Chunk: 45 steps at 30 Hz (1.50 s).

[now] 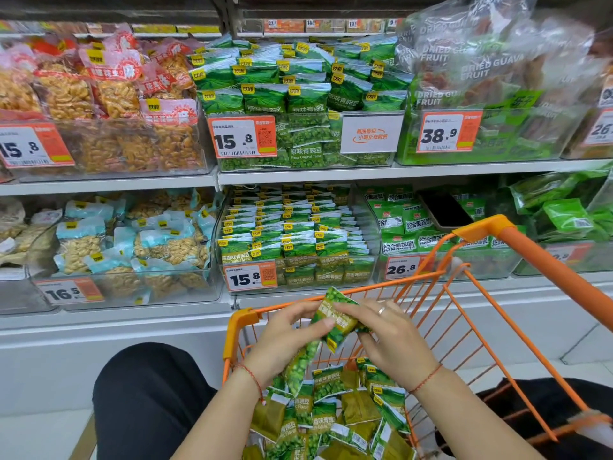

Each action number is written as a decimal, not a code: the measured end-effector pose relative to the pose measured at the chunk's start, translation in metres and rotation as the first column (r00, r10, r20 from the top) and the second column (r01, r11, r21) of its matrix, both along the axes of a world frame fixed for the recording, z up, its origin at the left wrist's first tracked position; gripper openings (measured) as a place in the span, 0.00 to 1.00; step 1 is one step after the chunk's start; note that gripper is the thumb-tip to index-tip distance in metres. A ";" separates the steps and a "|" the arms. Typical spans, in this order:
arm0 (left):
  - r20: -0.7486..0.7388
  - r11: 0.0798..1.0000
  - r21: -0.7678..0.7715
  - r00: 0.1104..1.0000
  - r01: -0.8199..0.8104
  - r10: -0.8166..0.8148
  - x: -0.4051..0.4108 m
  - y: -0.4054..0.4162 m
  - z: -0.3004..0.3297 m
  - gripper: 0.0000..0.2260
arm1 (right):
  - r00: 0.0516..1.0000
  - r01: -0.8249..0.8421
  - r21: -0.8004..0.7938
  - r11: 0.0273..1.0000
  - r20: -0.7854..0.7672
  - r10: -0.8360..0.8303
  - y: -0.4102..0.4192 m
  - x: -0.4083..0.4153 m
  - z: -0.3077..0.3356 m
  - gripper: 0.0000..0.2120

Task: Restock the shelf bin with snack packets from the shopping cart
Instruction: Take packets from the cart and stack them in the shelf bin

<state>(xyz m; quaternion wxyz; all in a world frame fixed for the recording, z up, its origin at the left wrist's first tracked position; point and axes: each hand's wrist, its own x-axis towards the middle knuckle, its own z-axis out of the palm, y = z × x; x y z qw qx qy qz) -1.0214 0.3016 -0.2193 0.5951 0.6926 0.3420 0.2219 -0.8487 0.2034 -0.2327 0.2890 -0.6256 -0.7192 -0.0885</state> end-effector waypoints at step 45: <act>0.236 0.857 -0.497 0.929 -0.137 0.285 0.005 0.002 -0.005 0.30 | -0.082 -0.006 -0.367 0.930 -0.927 -0.366 0.003 0.011 0.018 0.15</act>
